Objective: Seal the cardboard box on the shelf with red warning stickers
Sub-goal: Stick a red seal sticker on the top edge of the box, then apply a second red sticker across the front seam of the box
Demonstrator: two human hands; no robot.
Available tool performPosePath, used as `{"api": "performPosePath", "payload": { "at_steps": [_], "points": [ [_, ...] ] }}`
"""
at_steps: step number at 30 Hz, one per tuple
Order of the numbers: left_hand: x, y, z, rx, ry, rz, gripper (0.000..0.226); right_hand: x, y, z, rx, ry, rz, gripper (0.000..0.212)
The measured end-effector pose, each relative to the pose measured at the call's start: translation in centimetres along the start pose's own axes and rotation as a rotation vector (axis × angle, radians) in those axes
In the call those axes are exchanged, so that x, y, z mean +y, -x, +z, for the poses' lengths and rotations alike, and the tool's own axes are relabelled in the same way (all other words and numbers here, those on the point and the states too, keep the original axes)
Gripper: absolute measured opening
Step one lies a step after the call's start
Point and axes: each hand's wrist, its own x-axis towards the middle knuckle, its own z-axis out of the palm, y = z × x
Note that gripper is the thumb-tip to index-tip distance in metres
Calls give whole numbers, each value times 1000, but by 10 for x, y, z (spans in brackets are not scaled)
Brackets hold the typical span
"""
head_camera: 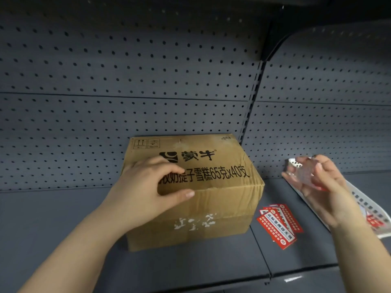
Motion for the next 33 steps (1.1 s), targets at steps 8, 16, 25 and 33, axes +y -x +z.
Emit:
{"api": "performPosePath", "payload": {
  "at_steps": [8, 16, 25, 33],
  "points": [
    [31, 24, 15, 209, 245, 185, 20, 12, 75, 77, -239, 279, 67, 39],
    [50, 67, 86, -75, 563, -157, 36, 57, 111, 123, -389, 690, 107, 37],
    [29, 88, 116, -4, 770, -466, 23, 82, 129, 128, -475, 859, 71, 42],
    [18, 92, 119, 250, 849, -530, 15, 91, 127, 109, -127, 786, 250, 30]
  ]
}}
